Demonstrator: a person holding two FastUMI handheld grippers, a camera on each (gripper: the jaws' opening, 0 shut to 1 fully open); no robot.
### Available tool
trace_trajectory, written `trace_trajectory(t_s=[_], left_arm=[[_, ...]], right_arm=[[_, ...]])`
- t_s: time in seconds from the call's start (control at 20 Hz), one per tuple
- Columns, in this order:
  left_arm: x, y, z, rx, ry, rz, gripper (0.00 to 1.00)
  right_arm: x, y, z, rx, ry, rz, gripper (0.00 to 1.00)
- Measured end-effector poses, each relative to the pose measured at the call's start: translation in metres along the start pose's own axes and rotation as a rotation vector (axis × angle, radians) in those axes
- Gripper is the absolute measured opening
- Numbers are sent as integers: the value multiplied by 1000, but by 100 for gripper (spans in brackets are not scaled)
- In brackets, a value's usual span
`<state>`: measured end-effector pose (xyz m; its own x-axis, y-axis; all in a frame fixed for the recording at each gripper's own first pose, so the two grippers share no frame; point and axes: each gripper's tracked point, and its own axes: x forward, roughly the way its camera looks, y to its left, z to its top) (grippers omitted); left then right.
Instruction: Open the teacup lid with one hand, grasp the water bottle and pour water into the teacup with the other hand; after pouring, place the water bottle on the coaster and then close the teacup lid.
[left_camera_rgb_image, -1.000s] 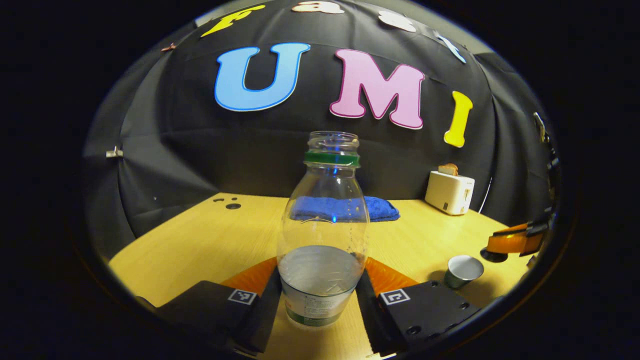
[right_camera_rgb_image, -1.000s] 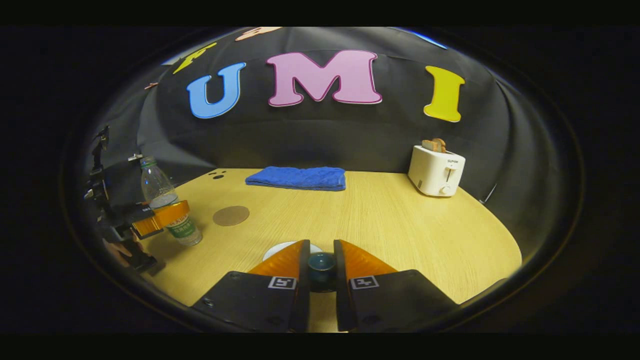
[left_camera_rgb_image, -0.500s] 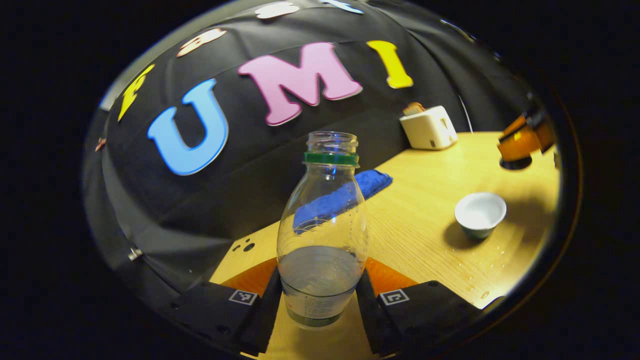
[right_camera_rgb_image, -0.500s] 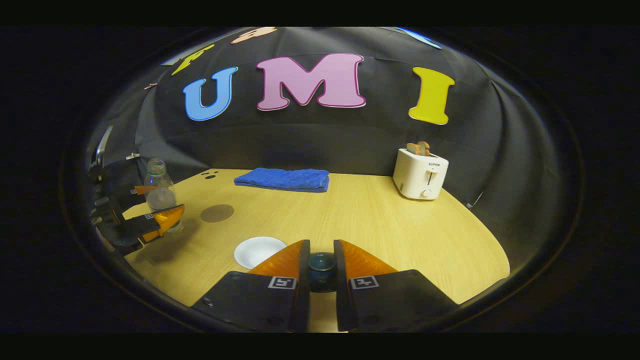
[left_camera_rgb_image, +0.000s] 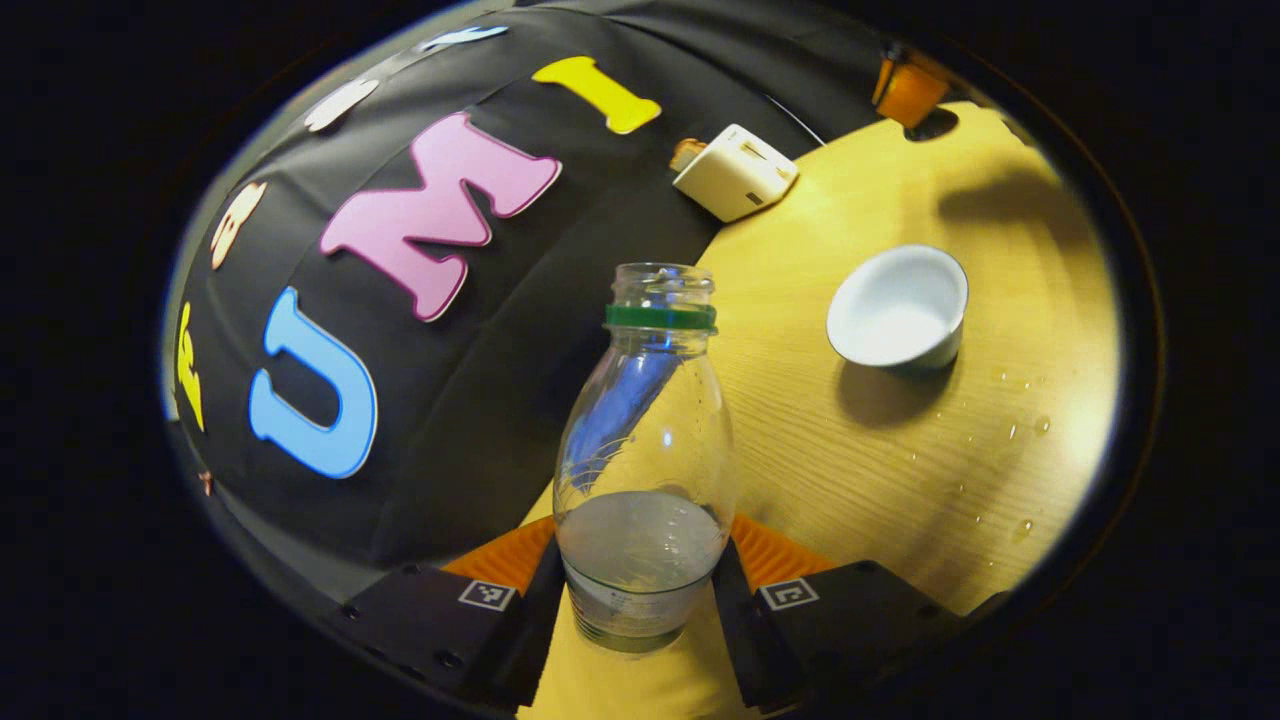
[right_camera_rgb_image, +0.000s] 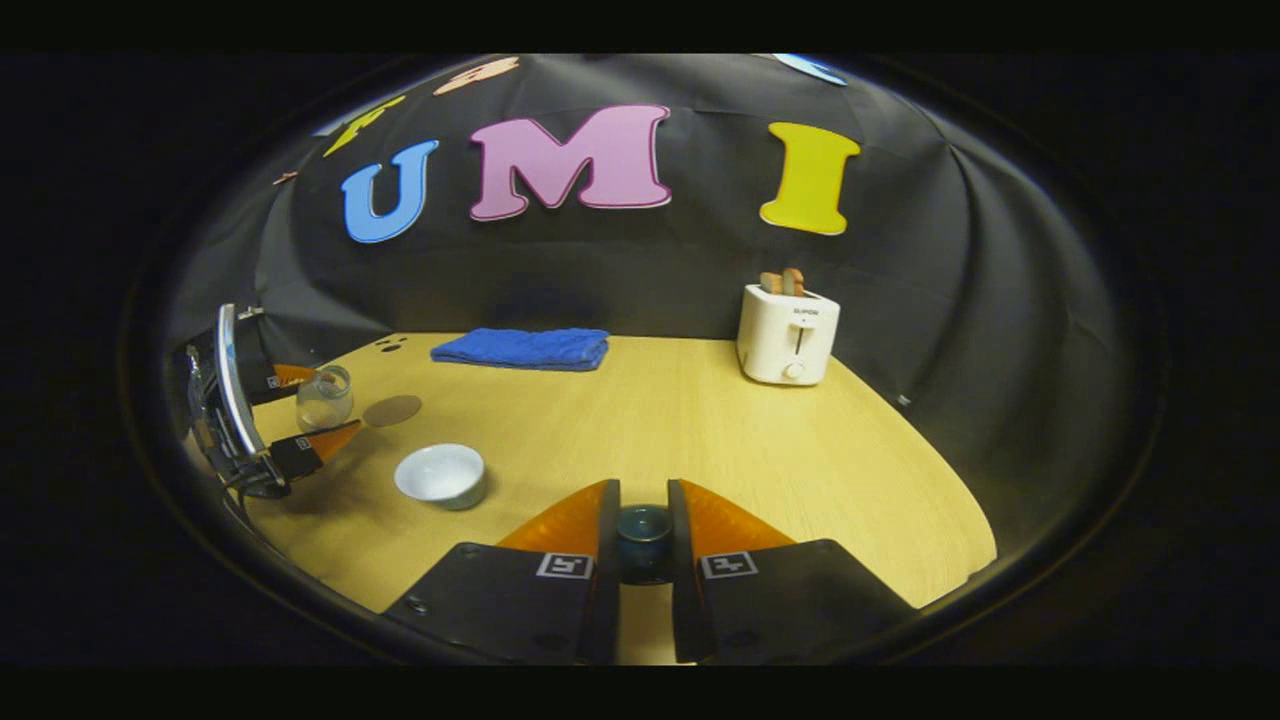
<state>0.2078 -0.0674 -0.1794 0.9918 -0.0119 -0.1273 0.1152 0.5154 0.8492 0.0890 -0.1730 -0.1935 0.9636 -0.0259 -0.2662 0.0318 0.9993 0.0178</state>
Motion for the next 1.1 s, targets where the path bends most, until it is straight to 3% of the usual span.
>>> trace_trajectory(t_s=[0.05,0.35,0.45,0.5,0.7,0.75,0.95,1.1], left_arm=[[3,-2,3,33,2,0,74],[15,-7,6,214,12,12,74],[16,-7,9,256,7,20,75],[16,-5,11,274,5,24,73],[22,-2,10,373,1,32,75],[24,-3,12,401,-6,34,73],[30,-5,20,469,-29,28,73],[33,-7,23,509,-44,18,73]], right_arm=[[0,-5,-3,4,4,-5,24],[-5,-17,-9,25,5,-12,24],[-4,-15,-11,14,8,-2,19],[-4,-13,-12,10,10,5,24],[-4,-4,-13,19,13,30,24],[-4,-2,-13,16,15,35,29],[-6,3,-20,10,27,48,19],[-9,2,-23,14,32,49,24]])
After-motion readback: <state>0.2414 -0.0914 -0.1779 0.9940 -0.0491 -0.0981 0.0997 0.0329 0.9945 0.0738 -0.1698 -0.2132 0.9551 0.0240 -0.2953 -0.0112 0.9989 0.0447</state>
